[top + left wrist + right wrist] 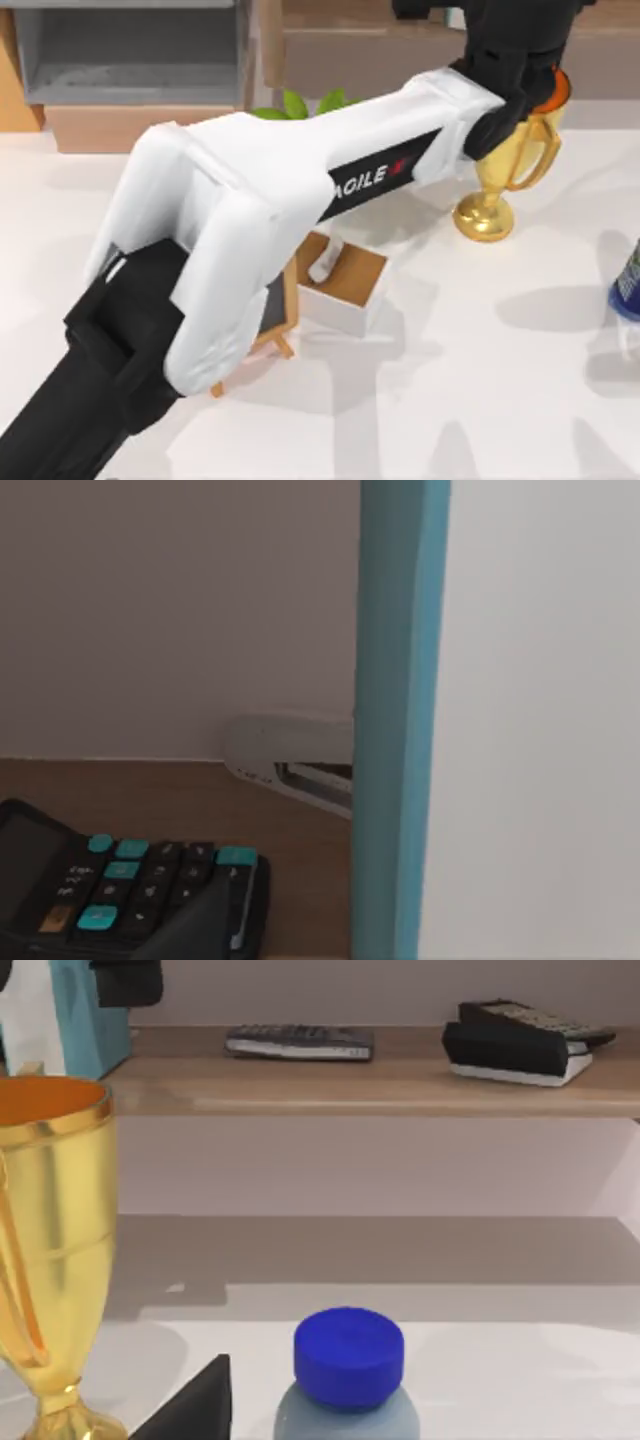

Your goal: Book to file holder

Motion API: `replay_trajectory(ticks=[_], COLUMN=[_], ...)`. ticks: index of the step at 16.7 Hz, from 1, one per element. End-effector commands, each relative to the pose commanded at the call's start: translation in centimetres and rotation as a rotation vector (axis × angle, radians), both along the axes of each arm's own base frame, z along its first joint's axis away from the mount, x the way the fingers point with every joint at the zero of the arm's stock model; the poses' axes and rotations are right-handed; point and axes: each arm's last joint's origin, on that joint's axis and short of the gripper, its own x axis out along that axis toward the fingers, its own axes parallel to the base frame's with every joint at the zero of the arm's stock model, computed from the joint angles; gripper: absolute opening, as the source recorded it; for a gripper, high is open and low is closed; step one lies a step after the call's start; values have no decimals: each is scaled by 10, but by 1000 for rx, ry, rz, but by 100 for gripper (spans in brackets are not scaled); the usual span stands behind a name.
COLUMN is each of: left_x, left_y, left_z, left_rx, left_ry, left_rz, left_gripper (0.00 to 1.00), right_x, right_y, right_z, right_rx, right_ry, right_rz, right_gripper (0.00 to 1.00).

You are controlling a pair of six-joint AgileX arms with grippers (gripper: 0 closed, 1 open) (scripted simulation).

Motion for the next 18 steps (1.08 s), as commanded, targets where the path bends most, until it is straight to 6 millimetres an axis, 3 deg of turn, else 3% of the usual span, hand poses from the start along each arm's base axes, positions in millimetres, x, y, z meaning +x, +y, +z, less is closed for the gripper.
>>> replay_trajectory(ticks=[4, 17, 18], left_x=[0, 0, 0], left_y=[0, 0, 0], left_z=[0, 0, 0], left_rx=[0, 0, 0], left_ry=[0, 0, 0], left_rz=[0, 0, 0], left_gripper=[100, 2, 0], right_x=[0, 0, 0], right_y=[0, 0, 0], right_z=[0, 0, 0], right_rx=[0, 0, 0], right_ry=[0, 0, 0], right_rz=[0, 0, 0], right_gripper=[100, 100, 100])
